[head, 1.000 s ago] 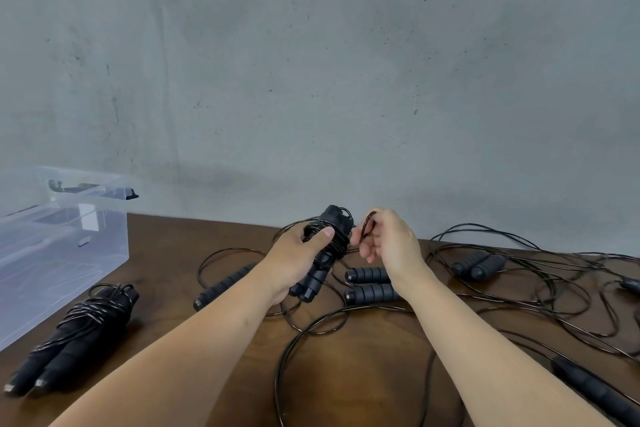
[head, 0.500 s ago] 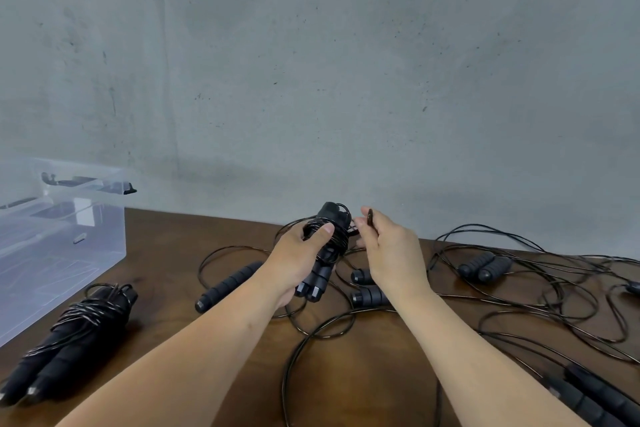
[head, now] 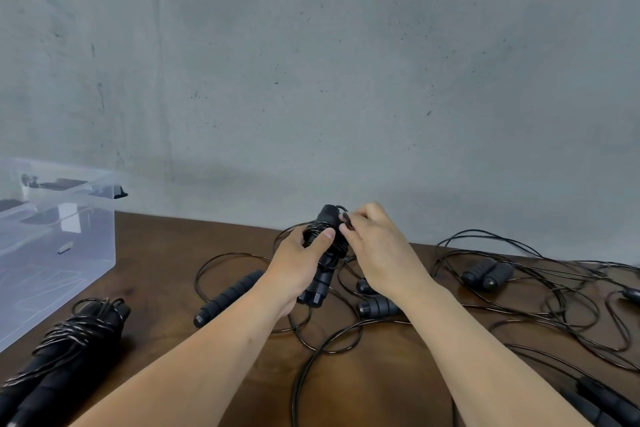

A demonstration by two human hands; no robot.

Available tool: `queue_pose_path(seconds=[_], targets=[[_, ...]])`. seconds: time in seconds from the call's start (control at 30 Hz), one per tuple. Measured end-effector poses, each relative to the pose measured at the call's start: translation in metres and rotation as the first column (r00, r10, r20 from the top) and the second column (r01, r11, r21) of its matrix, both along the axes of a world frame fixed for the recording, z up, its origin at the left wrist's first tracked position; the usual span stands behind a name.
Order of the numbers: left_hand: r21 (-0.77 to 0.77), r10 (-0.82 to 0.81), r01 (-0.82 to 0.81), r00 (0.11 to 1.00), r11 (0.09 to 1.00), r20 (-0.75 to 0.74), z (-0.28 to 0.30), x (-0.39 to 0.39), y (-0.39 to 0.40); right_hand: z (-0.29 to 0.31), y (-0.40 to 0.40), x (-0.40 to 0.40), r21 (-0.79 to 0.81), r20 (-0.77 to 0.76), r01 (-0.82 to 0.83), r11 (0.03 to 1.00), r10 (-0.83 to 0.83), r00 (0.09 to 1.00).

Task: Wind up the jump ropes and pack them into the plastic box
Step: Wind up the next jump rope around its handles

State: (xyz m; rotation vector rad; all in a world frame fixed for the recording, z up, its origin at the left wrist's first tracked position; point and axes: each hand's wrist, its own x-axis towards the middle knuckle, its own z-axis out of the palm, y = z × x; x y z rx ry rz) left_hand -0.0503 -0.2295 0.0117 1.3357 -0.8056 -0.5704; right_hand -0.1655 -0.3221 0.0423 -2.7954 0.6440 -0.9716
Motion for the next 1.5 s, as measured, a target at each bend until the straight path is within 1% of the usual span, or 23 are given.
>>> queue_pose_path(seconds=[0.07,0.13,0.17,0.2,0.23,0.3,0.37,0.43,0.53,0.57,0.67,0.77,0.83,1.0,1.1,1.2,1.4,1.5], targets=[[0.001,-0.029,0.029,0.999,1.0,-0.022,-0.001,0.002,0.0,0.0,0.0,0.004,0.091,0.151,-0.068,0.994,0.053,0.987],[0.004,-0.05,0.05,0.998,0.999,-0.034,-0.001,0.005,0.001,0.005,0.002,0.006,0.22,0.325,-0.093,0.971,0.016,0.945],[0.007,-0.062,0.062,0.998,0.998,-0.031,-0.001,0.006,0.002,0.008,0.003,0.006,0.335,0.389,-0.127,0.934,-0.014,0.921],[0.013,-0.076,0.076,0.996,0.997,-0.037,-0.002,0.008,0.002,0.011,0.004,0.006,0.452,0.427,-0.18,0.874,-0.034,0.904],[0.016,-0.092,0.093,0.994,0.996,-0.054,-0.002,0.009,0.003,0.013,0.004,0.006,0.531,0.45,-0.223,0.818,-0.049,0.892],[0.022,-0.121,0.124,0.987,0.992,-0.104,-0.001,0.013,0.005,0.016,0.005,0.009,0.581,0.461,-0.239,0.778,-0.072,0.885],[0.02,-0.155,0.159,0.979,0.987,-0.135,0.0,0.016,0.005,0.019,0.008,0.011,0.585,0.487,-0.25,0.772,-0.088,0.869],[0.001,-0.173,0.175,0.977,0.985,-0.127,0.001,0.018,0.006,0.018,0.011,0.011,0.579,0.516,-0.243,0.778,-0.12,0.848],[-0.023,-0.129,0.128,0.987,0.992,-0.091,-0.001,0.019,0.005,0.014,0.014,0.01,0.543,0.48,-0.147,0.826,-0.162,0.862],[-0.032,-0.107,0.105,0.991,0.994,-0.082,-0.002,0.02,0.005,0.012,0.015,0.01,0.504,0.448,-0.097,0.858,-0.164,0.879],[-0.042,-0.059,0.058,0.998,0.997,-0.026,-0.004,0.023,0.004,0.006,0.012,0.011,0.312,0.32,0.071,0.947,-0.175,0.931],[-0.047,-0.04,0.043,0.998,0.998,0.055,-0.004,0.022,0.005,0.001,0.012,0.014,0.153,0.237,0.175,0.973,-0.208,0.949],[-0.043,-0.04,0.044,0.994,0.998,0.097,-0.005,0.019,0.007,0.001,0.013,0.016,0.09,0.216,0.217,0.972,-0.232,0.948],[-0.001,0.028,-0.029,0.96,1.0,0.28,-0.007,0.011,0.007,0.005,0.016,0.017,0.039,0.16,0.287,0.957,-0.29,0.944],[-0.019,0.076,-0.074,0.938,0.997,0.338,-0.01,0.006,0.008,0.01,0.02,0.017,-0.034,0.12,0.319,0.947,-0.313,0.942],[-0.05,0.112,-0.101,0.905,0.994,0.411,-0.014,0.002,0.008,0.013,0.022,0.015,-0.072,0.071,0.32,0.945,-0.316,0.946],[-0.084,0.139,-0.111,0.821,0.99,0.554,-0.023,-0.002,0.01,0.024,0.026,0.005,-0.152,-0.111,0.326,0.933,-0.344,0.932],[-0.091,0.148,-0.117,0.812,0.989,0.564,-0.024,-0.002,0.01,0.022,0.022,0.001,-0.154,-0.094,0.307,0.939,-0.323,0.942]])
